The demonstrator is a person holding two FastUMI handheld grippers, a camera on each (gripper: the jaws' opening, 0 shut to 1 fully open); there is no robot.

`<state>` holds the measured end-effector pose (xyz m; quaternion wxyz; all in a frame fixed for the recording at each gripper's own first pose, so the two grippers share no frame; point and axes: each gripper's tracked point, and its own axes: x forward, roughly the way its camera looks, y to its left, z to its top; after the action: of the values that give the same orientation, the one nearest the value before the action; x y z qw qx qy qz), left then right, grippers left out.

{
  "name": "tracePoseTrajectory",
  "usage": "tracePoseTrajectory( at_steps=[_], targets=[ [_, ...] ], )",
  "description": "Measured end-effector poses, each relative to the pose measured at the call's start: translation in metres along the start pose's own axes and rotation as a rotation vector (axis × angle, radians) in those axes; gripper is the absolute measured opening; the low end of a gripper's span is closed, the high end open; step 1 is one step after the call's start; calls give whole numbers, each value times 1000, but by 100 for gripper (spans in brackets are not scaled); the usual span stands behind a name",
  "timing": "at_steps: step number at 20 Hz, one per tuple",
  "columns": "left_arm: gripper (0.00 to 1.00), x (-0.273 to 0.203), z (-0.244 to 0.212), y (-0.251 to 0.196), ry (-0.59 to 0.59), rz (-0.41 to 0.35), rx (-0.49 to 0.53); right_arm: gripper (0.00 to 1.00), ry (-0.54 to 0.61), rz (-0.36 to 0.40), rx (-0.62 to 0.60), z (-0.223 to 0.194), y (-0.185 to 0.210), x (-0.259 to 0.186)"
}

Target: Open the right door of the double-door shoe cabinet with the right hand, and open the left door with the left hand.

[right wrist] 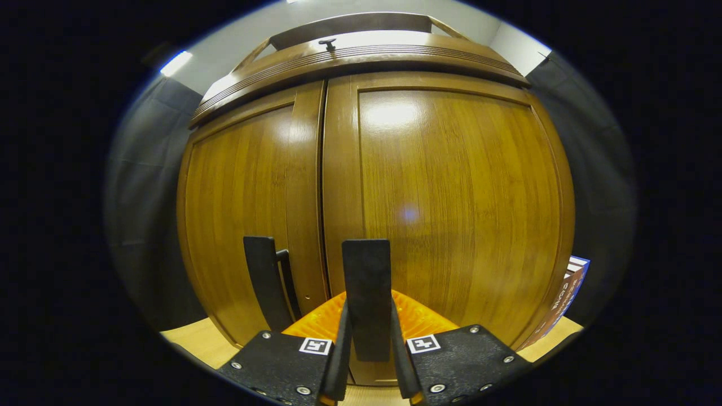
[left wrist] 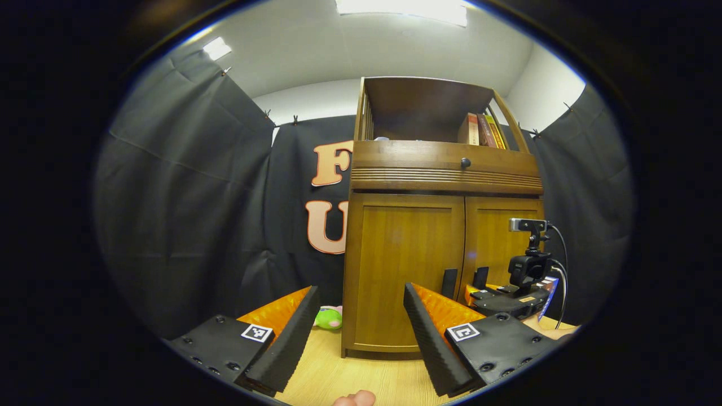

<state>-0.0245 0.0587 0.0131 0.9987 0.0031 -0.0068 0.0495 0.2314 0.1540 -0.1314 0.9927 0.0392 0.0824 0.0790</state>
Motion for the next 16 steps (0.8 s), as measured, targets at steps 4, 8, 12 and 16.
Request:
tracePoseTrajectory(
  at_steps=[4, 8, 12, 16],
  targets=[
    [95, -8, 2, -8, -2, -23, -7, 39, 33, 21, -5, -1, 2, 0],
    [95, -21, 5, -12, -6, -29, 8, 29, 50, 7, -13, -4, 0, -5],
    [95, -33, 8, -7, -7, -14, 23, 29, 49, 27, 1, -6, -1, -26],
    [94, -40, 9, -6, -4, -11, 30, 29, 50, 44, 13, -8, -5, -54]
  ],
)
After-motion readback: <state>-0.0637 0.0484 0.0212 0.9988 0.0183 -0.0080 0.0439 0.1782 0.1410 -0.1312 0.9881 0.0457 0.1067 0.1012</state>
